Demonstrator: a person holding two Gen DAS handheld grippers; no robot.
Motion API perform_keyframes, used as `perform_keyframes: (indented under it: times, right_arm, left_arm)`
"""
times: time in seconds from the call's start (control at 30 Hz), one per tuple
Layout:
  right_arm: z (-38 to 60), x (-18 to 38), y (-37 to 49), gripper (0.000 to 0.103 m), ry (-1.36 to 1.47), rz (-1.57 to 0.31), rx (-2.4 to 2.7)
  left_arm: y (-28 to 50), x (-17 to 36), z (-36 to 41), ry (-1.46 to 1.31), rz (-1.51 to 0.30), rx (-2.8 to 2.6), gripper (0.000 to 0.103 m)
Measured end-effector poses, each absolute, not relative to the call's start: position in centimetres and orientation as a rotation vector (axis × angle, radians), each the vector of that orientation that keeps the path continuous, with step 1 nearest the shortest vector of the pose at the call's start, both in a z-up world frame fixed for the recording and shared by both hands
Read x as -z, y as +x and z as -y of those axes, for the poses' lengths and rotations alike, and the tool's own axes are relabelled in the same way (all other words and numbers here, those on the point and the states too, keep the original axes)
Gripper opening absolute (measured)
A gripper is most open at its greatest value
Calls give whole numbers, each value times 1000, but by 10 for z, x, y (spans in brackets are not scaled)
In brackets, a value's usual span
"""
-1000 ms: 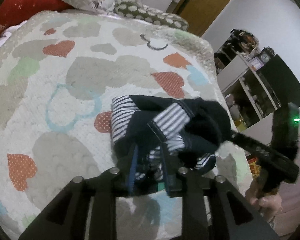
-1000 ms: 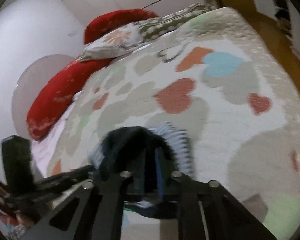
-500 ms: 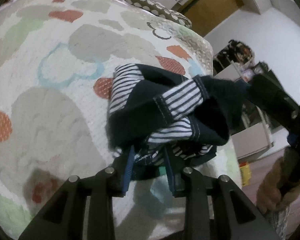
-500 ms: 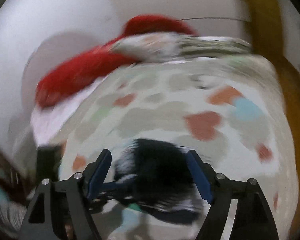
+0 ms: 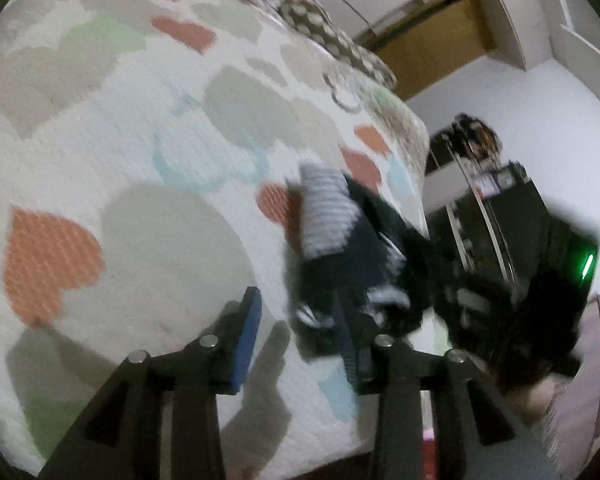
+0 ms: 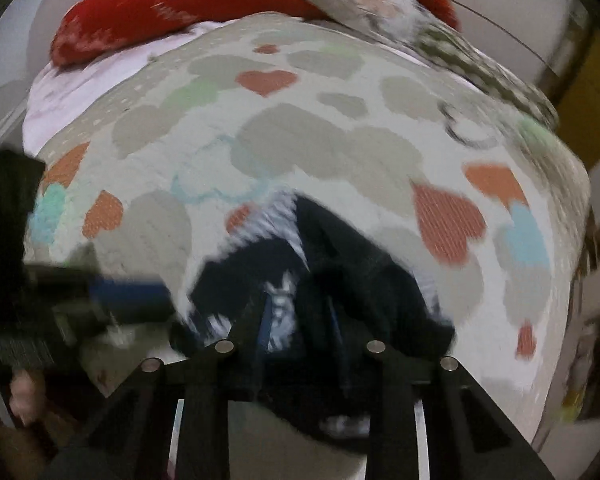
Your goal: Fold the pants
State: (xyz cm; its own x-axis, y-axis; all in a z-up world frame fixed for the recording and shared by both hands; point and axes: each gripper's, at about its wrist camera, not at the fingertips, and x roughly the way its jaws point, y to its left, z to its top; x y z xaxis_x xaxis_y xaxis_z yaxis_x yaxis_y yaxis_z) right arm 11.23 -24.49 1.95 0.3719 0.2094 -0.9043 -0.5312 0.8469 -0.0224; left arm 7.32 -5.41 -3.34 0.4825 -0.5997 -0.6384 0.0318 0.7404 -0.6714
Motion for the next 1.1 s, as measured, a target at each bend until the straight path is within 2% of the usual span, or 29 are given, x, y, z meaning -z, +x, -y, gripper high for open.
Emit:
perform_keyframes:
  times: [0.07, 0.2, 0.43, 0.5, 0.57, 0.6, 0.67, 0.9, 1.1]
  right_arm:
    - [266, -13, 103, 26, -263, -1109, -440]
    - [306, -3, 86, 26, -61, -1131, -410]
    - [322, -7, 82, 26, 15, -1156, -371]
    - [330, -22, 81, 35, 39, -1102, -337]
    - [337, -41, 83, 77, 82, -1017, -309]
    - [340, -49, 84, 81, 109, -979, -309]
    - [341, -56, 89, 81, 130, -956, -320]
    - [323, -40, 83, 81, 30, -988, -413]
    - [326, -37, 65, 81, -34, -963, -426]
  left_arm:
    - [81, 28, 52, -649, -999, 403, 36]
    - [105, 14, 83, -536, -981, 425, 36]
    - [107, 22, 131, -401, -1019, 456, 36]
    - [103, 21, 131, -391, -1019, 464, 36]
    - [102, 20, 130, -394, -1021, 480, 36]
    - [100, 18, 129, -390, -1017, 491, 36]
    - [96, 14, 129, -366, -1006, 505, 46]
    - [84, -1, 136, -247, -912, 590, 68]
    - [70, -13, 163, -48, -853, 652, 68]
